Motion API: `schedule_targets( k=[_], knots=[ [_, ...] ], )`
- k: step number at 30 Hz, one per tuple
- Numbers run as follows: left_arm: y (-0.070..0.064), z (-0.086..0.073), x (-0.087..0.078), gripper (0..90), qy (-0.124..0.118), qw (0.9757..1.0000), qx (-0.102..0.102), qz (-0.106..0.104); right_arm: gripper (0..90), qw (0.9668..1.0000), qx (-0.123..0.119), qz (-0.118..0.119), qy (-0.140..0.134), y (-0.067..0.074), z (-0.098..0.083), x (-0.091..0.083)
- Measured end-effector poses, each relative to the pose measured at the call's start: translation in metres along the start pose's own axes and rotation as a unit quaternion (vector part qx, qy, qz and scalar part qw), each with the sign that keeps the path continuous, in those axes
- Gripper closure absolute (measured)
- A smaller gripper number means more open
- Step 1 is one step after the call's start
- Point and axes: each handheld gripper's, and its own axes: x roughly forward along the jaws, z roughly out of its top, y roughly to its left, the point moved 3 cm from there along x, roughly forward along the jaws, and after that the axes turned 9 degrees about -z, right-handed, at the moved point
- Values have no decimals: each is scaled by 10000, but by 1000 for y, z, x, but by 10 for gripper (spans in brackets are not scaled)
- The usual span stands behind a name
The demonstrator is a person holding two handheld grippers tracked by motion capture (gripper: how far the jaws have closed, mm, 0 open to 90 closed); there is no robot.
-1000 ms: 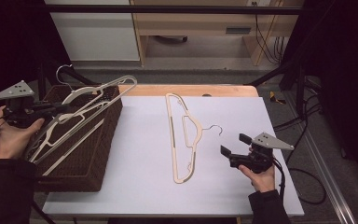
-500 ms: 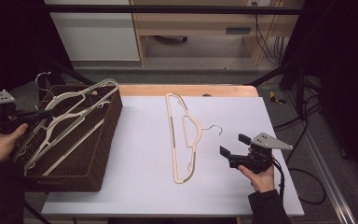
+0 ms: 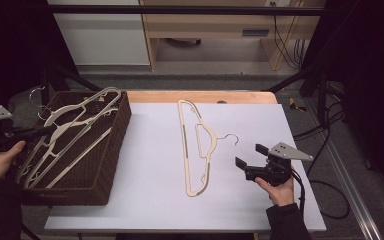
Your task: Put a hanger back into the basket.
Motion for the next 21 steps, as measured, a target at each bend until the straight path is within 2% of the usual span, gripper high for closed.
schedule_targets(
  k=[3, 7, 10, 13, 15, 17, 19, 21],
  knots=[
    [-1, 0, 8, 863, 219, 9997, 30, 73, 111, 10000, -6, 2, 15, 0, 0, 0],
    [-1, -7, 26, 863, 584, 9982, -25, 100, 110, 10000, -17, 22, 6, 0, 0, -1],
    [0, -17, 39, 863, 831, 9964, -145, 68, 110, 10000, 10, 12, 8, 0, 0, -1],
    [4, -26, 49, 862, 961, 9948, -325, 64, 110, 10000, -3, 18, 9, 1, 0, 0],
    [7, -30, 51, 859, 1076, 9932, -412, 152, 110, 10000, -23, 29, 25, 1, 0, 0],
    [12, -35, 50, 854, 1073, 9918, -644, 246, 110, 10000, -18, 31, 24, 1, 0, 0],
    [14, -36, 49, 842, 1017, 9912, -742, 402, 110, 10000, -18, 30, 35, 1, 0, 1],
    [15, -36, 48, 823, 1085, 9888, -810, 631, 110, 10000, -1, 22, 25, 2, 0, 1]
  ],
)
